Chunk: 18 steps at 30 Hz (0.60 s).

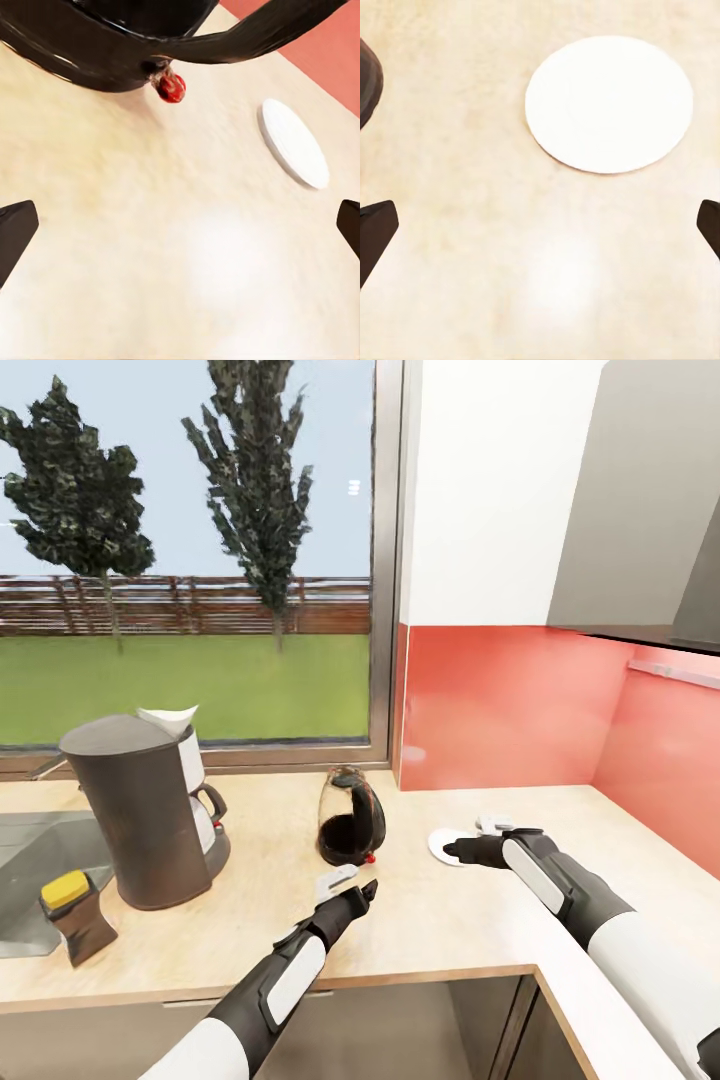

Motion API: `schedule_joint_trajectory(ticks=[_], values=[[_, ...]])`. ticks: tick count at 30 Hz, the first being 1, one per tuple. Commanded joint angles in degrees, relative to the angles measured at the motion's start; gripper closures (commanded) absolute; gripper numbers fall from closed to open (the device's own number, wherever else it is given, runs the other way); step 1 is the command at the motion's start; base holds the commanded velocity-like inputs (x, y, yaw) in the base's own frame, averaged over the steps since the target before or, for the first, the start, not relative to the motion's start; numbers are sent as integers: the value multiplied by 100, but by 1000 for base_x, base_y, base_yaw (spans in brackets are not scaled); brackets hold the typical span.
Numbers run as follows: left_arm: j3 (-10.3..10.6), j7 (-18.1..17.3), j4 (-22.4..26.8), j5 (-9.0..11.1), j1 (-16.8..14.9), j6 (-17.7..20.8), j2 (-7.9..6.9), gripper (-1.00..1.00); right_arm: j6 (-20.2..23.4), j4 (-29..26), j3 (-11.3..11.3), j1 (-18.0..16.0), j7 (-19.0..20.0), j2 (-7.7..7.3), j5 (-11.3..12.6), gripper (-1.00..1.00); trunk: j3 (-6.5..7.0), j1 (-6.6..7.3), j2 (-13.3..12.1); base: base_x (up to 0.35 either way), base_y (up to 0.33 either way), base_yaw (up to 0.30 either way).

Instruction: Set up a coffee station on the kitchen countertop: keep the coffee maker on the countertop, move the bottle of coffee from the kitchen shelf to the counter next to the coffee maker, place a paper coffee filter on top of the coffee maker, put the saucer next to the coffee maker with the coffee cup on the saucer, and place the electric kettle next to the coffee maker.

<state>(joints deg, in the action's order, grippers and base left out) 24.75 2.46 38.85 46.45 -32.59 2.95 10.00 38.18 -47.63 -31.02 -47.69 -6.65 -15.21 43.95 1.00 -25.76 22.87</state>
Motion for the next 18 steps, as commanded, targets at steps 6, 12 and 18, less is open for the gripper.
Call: schedule_joint_trajectory(ticks=[6, 12, 18], values=[[6, 26, 9, 40, -1, 21, 0, -100, 5, -9, -27, -4, -56, 1, 61, -100, -3, -3, 5, 205, 0, 0], [7, 26, 9, 40, -1, 21, 0, -100, 5, -9, -27, -4, -56, 1, 61, -100, -3, -3, 5, 41, 0, 0], [12, 26, 9, 40, -1, 21, 0, -100, 5, -9, -27, -4, -56, 1, 61, -100, -3, -3, 5, 97, 0, 0]])
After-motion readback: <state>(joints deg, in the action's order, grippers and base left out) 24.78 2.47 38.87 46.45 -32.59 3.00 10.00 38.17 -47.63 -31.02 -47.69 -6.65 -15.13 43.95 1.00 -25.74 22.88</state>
